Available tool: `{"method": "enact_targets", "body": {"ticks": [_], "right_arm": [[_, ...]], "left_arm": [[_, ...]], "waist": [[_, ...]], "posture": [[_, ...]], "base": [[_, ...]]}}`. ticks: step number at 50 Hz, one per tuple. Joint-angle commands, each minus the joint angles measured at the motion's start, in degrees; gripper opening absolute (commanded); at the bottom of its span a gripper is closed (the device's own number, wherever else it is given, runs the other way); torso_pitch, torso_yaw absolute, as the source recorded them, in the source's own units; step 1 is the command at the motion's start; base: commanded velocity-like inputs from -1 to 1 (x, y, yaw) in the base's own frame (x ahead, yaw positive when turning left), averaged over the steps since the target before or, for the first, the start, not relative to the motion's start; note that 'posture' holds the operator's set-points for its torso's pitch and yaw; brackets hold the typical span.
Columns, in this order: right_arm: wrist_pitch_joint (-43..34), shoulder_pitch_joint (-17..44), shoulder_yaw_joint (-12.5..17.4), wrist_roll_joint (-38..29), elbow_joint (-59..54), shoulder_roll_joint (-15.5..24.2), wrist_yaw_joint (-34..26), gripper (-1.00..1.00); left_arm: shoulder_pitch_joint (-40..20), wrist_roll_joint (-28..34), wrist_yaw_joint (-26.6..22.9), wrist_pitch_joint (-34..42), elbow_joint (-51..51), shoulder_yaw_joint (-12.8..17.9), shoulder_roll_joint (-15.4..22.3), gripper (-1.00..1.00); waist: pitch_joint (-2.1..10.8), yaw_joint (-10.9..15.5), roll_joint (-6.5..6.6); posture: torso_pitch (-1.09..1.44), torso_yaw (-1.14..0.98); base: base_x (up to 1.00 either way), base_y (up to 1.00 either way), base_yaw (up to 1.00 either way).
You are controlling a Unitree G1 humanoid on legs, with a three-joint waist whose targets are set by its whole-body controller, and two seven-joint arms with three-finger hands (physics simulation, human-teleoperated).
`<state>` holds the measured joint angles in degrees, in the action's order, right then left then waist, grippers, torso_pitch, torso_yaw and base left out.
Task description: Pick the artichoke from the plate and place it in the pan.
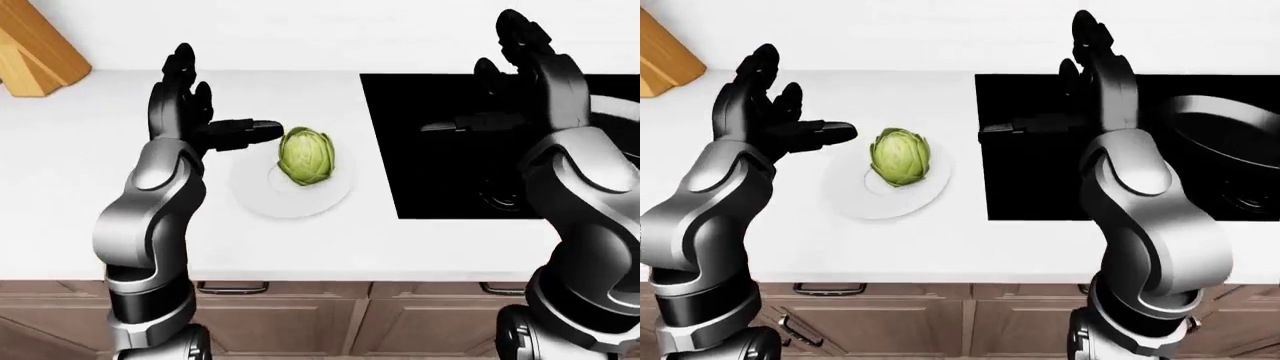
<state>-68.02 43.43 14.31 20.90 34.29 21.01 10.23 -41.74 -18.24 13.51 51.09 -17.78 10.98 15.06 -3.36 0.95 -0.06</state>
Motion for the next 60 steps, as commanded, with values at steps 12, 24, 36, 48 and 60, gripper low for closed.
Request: {"method": "enact_targets", "body": {"ticks": [12,24,36,48,60], "right_arm": [[2.29,1.86,0.8,-0.32,1.45,0.96,-0.17,1.0],[2.16,1.99,0.97,-0.12,1.42,0.99,-0.32,1.0],[1.48,2.04,1.29,0.54,1.96,1.39,-0.02,1.0],[0.77,2.47,1.88,1.11,2.16,1.67,0.24,1.0],[0.43,2.46,2.45,2.18,2.49,2.4,0.94,1.0]], "left_arm": [[-1.93,-0.34,0.0,-1.43,-1.89,0.02,0.42,1.0],[-1.98,-0.86,-0.16,-1.18,-2.39,0.09,0.51,1.0],[-1.85,-3.62,-2.07,3.62,-6.67,0.7,2.02,1.0],[0.37,-6.48,-9.21,8.96,-13.23,0.62,4.75,1.0],[1.07,0.46,-19.99,11.5,-16.24,-1.21,5.44,1.0]], "waist": [[2.22,-0.48,-1.2],[1.84,-0.1,-0.6],[2.15,-0.89,-0.34],[2.21,-0.62,-0.63],[1.97,-0.34,-0.7]], "posture": [[0.0,0.0],[0.0,0.0],[0.0,0.0],[0.0,0.0],[0.0,0.0]], "base": [[0.0,0.0,0.0],[-0.12,0.0,0.0],[0.0,0.0,0.0],[0.0,0.0,0.0],[0.0,0.0,0.0]]}}
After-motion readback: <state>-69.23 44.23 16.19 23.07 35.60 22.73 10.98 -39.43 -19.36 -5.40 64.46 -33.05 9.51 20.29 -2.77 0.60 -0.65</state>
